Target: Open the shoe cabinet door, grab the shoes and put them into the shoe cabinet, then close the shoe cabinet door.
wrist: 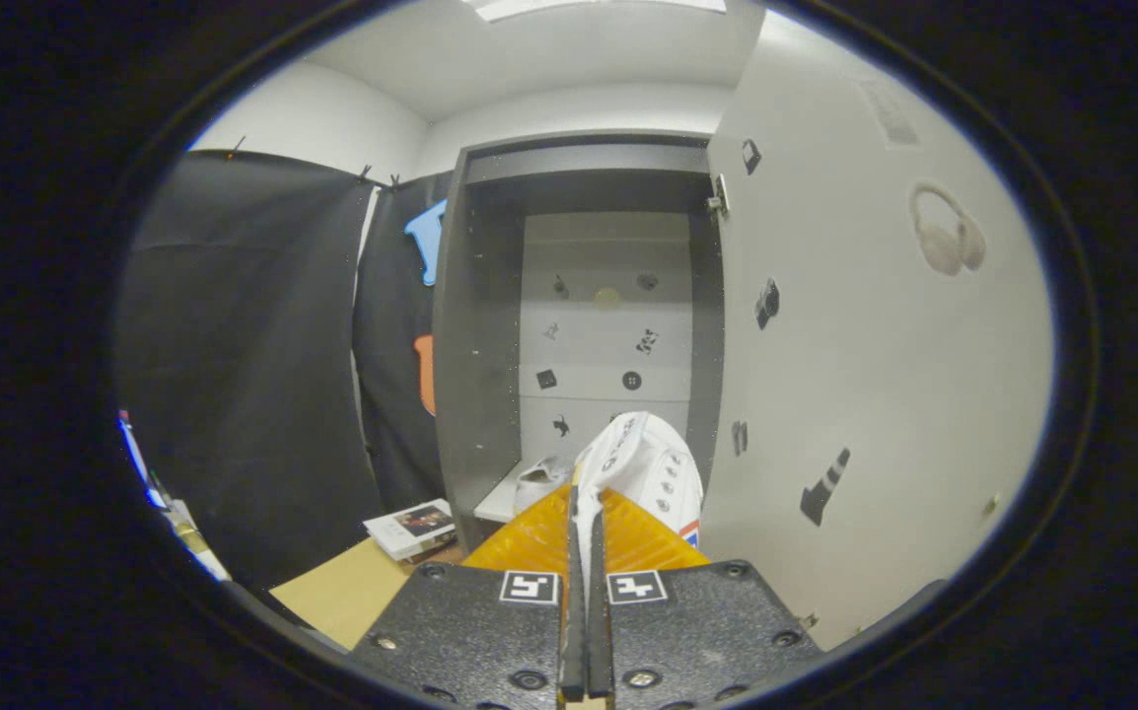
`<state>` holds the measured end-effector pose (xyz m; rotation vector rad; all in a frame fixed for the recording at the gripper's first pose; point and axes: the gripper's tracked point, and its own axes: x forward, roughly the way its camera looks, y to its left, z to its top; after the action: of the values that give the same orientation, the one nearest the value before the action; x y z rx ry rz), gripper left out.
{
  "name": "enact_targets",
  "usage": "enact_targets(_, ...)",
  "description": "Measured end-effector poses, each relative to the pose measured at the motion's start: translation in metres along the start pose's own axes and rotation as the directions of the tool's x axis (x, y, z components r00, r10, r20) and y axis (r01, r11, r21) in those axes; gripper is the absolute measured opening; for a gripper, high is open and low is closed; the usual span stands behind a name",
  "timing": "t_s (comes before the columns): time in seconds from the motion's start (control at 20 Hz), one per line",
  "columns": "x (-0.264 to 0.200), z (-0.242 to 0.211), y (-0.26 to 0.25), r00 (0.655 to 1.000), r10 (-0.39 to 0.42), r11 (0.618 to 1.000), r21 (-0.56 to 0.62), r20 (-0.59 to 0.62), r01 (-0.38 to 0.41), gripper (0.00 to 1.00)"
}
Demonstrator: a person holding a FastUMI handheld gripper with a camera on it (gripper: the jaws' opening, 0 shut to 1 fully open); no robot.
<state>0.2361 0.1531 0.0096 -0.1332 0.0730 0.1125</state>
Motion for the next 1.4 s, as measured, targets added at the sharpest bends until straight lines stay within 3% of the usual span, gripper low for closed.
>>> enact_targets(0.15,0.032,0.02,0.004,1.0,0.002,0.998,-0.065,0.022,0.0,0.05)
enact_targets(0.35,0.076,0.024,0.015,1.0,0.017,0.997,-0.069,-0.008,-0.017,0.05)
enact_targets(0.65,0.162,0.019,0.006,0.999,-0.029,0.996,-0.086,-0.027,0.026,0.05)
enact_targets(0.95,0.242,-0.031,-0.026,0.991,-0.081,0.996,-0.044,-0.108,0.077,0.05)
enact_targets(1.4,0.335,-0.102,-0.053,0.988,-0.107,0.972,-0.219,-0.113,0.08,0.08)
